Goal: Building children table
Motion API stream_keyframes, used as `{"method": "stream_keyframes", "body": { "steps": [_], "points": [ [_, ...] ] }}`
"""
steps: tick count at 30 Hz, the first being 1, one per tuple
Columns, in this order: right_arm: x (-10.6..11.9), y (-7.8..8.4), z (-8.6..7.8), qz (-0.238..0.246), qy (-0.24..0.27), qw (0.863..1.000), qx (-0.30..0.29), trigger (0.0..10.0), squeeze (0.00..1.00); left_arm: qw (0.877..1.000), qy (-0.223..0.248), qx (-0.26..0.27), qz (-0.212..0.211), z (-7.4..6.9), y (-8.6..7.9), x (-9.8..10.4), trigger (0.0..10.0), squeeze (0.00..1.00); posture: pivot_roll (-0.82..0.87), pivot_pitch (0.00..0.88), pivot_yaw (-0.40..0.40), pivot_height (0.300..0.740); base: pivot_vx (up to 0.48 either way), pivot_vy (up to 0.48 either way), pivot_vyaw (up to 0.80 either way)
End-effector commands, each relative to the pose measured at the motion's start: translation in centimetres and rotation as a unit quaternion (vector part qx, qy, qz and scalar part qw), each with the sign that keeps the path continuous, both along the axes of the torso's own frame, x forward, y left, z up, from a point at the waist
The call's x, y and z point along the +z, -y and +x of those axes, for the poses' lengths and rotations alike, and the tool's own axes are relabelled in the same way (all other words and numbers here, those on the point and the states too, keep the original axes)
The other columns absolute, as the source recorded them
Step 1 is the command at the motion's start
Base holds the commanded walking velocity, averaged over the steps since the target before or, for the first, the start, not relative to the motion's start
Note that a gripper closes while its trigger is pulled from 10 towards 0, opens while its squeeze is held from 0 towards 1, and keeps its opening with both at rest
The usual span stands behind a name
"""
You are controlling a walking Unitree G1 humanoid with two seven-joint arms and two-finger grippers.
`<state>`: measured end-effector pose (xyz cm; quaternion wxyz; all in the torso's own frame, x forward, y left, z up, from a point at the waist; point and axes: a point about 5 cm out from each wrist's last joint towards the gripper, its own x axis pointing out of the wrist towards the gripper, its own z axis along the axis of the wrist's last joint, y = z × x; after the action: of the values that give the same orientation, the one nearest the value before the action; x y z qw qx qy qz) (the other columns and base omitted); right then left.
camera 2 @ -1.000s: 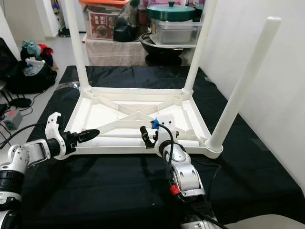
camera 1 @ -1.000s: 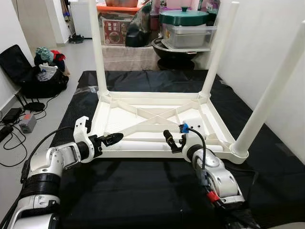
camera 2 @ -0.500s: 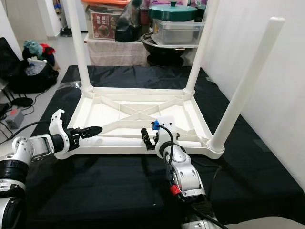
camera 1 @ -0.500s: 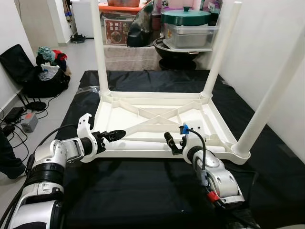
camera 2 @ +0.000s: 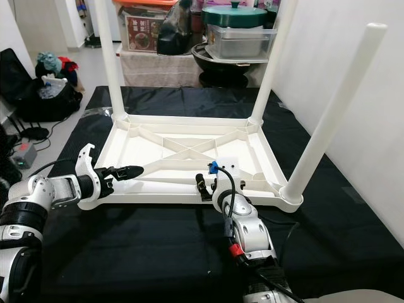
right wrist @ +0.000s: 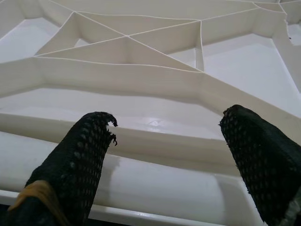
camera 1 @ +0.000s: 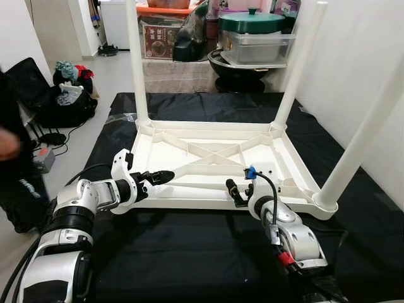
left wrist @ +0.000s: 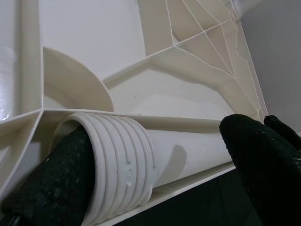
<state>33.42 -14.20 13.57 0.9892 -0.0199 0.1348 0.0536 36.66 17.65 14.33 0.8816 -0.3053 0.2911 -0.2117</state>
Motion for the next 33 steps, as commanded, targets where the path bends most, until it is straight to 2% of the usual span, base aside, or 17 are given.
{"method": "stream_keyframes", "body": {
  "steps": [1, 3, 4, 5, 6, 7, 8, 16, 17, 18, 26, 33],
  "points": [
    [-0.3, 0.6, -0.1, -0.002, -0.008, 1.000, -0.014, 10.0, 0.00, 0.999, -0.015, -0.030, -0.019, -0.1, 1.6, -0.5, 10.0, 0.00, 0.01, 0.000, -0.030, 0.740, 0.000, 0.000, 0.00],
    [-0.2, 0.7, -0.1, 0.000, -0.005, 1.000, -0.018, 10.0, 0.00, 0.999, -0.023, -0.033, -0.024, -0.2, 1.9, -0.8, 9.8, 0.00, 0.01, 0.000, -0.030, 0.740, 0.000, 0.000, 0.00],
    [-0.1, 0.7, 0.0, 0.000, -0.004, 1.000, -0.019, 10.0, 0.00, 0.999, -0.023, -0.037, -0.029, -0.3, 2.1, -0.9, 4.9, 0.00, 0.01, 0.000, -0.032, 0.740, 0.000, 0.000, 0.00],
    [-0.1, 0.7, 0.0, 0.000, -0.004, 1.000, -0.019, 10.0, 0.00, 0.999, -0.023, -0.037, -0.029, -0.3, 2.1, -0.9, 4.9, 0.00, 0.01, 0.000, -0.032, 0.740, 0.000, 0.000, 0.00],
    [-0.1, 0.7, 0.0, 0.000, -0.003, 1.000, -0.019, 10.0, 0.00, 0.998, -0.023, -0.039, -0.033, -0.2, 2.2, -0.9, 3.9, 0.00, 0.01, 0.000, -0.032, 0.740, 0.000, 0.000, 0.00],
    [-0.1, 0.7, 0.0, 0.000, -0.003, 1.000, -0.019, 10.0, 0.00, 0.998, -0.023, -0.039, -0.033, -0.2, 2.2, -0.9, 3.9, 0.00, 0.01, 0.000, -0.032, 0.740, 0.000, 0.000, 0.00],
    [0.0, 0.7, 0.0, 0.001, -0.002, 1.000, -0.020, 10.0, 0.00, 0.998, -0.020, -0.042, -0.037, -0.2, 2.4, -0.8, 0.0, 0.00, 0.01, 0.000, -0.033, 0.740, 0.000, 0.000, 0.00],
    [1.1, 1.1, 0.3, 0.019, 0.028, 0.999, -0.041, 10.0, 0.00, 0.997, -0.011, -0.058, -0.040, -0.1, 2.8, -0.6, 0.0, 0.00, 0.01, 0.000, -0.032, 0.740, 0.000, 0.000, 0.00],
    [3.5, 1.4, 0.5, 0.046, 0.088, 0.994, -0.054, 10.0, 0.00, 0.997, 0.001, -0.066, -0.040, 0.0, 2.9, -0.3, 0.0, 0.00, 0.01, 0.000, -0.025, 0.740, 0.000, 0.000, 0.00],
    [4.2, 1.5, 0.5, 0.052, 0.106, 0.991, -0.056, 10.0, 0.00, 0.997, 0.006, -0.067, -0.042, 0.1, 2.8, -0.1, 0.0, 0.00, 0.01, 0.000, -0.025, 0.740, 0.000, 0.000, 0.00],
    [6.0, 1.3, 0.4, 0.063, 0.145, 0.986, -0.047, 10.0, 0.00, 0.993, 0.044, -0.074, -0.075, 0.0, 2.2, 1.5, 0.0, 0.00, 0.01, 0.000, -0.029, 0.740, 0.000, 0.000, 0.00],
    [7.8, 2.7, 0.7, 0.079, 0.181, 0.978, -0.073, 10.0, 0.00, 0.989, 0.077, -0.096, -0.080, -0.9, 1.7, 3.0, 0.0, 0.00, 0.03, 0.000, -0.038, 0.740, 0.000, 0.000, 0.00]
  ]
}}
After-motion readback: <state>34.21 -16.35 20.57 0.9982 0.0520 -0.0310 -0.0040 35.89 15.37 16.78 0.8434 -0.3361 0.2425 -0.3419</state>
